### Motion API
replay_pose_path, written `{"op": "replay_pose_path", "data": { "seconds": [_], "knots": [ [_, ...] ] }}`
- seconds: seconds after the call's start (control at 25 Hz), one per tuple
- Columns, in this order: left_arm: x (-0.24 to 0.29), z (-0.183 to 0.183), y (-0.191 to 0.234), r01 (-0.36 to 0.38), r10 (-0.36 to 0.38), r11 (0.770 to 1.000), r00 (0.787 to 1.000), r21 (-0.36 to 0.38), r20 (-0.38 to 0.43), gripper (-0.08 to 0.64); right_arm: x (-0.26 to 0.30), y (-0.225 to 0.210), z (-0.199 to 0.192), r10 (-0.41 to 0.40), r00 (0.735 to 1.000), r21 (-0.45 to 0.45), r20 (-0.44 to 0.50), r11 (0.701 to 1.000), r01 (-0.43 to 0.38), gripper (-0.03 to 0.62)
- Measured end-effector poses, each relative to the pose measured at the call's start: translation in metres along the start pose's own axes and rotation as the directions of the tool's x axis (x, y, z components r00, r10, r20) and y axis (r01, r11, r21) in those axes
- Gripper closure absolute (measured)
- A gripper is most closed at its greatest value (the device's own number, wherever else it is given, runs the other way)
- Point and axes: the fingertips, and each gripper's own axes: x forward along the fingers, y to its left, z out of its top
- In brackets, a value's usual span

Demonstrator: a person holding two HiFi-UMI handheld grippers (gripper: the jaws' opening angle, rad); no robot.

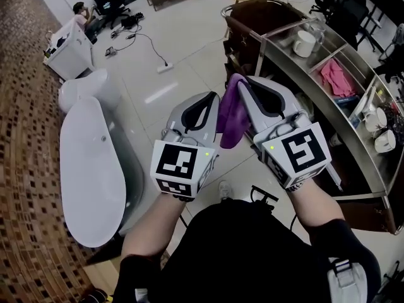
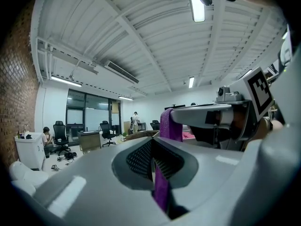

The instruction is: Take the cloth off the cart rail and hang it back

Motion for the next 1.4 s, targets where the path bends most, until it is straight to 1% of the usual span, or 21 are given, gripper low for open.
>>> {"op": "replay_pose_path", "data": {
  "seconds": [0.04, 0.16, 0.2, 0.4, 0.72, 0.92, 1.08, 1.12, 1.2, 1.24, 1.4],
  "knots": [
    [0.008, 0.000, 0.005, 0.005, -0.005, 1.000, 1.000, 0.004, -0.001, 0.557, 0.006, -0.005, -0.001, -0.002, 1.000, 0.005, -0.007, 1.000, 0.002, 0.577],
    [0.035, -0.002, 0.022, 0.015, -0.015, 1.000, 1.000, 0.014, -0.009, 0.557, 0.022, -0.022, -0.016, -0.006, 0.992, 0.043, -0.126, 0.999, 0.012, 0.577],
    [0.044, -0.003, 0.027, 0.016, -0.015, 1.000, 1.000, 0.015, -0.012, 0.557, 0.029, -0.028, -0.020, -0.004, 0.990, 0.049, -0.141, 0.999, 0.011, 0.577],
    [0.080, -0.006, 0.055, 0.011, -0.011, 1.000, 1.000, 0.016, -0.014, 0.557, 0.066, -0.052, -0.030, 0.003, 0.989, 0.052, -0.148, 0.999, 0.005, 0.577],
    [0.113, -0.011, 0.102, 0.035, -0.035, 0.999, 0.999, -0.016, -0.013, 0.557, 0.122, -0.069, -0.034, -0.019, 0.984, 0.040, -0.176, 0.999, 0.026, 0.577],
    [0.126, -0.015, 0.139, 0.082, -0.082, 0.996, 0.997, -0.034, 0.001, 0.557, 0.159, -0.072, -0.037, -0.071, 0.979, 0.022, -0.193, 0.997, 0.076, 0.577],
    [0.131, -0.022, 0.177, 0.125, -0.124, 0.991, 0.992, -0.042, 0.020, 0.557, 0.195, -0.067, -0.042, -0.119, 0.972, -0.002, -0.202, 0.993, 0.121, 0.577],
    [0.132, -0.023, 0.186, 0.137, -0.136, 0.990, 0.990, -0.043, 0.025, 0.557, 0.205, -0.067, -0.041, -0.132, 0.973, -0.013, -0.187, 0.991, 0.132, 0.578],
    [0.135, -0.024, 0.208, 0.164, -0.163, 0.985, 0.986, -0.043, 0.035, 0.557, 0.231, -0.067, -0.031, -0.159, 0.982, -0.050, -0.107, 0.987, 0.154, 0.578],
    [0.137, -0.025, 0.219, 0.178, -0.176, 0.983, 0.984, -0.045, 0.038, 0.557, 0.244, -0.067, -0.028, -0.174, 0.981, -0.063, -0.086, 0.984, 0.169, 0.577],
    [0.140, -0.028, 0.262, 0.233, -0.230, 0.971, 0.972, -0.061, 0.048, 0.557, 0.283, -0.060, -0.030, -0.240, 0.959, -0.076, -0.150, 0.970, 0.231, 0.578]
  ]
}}
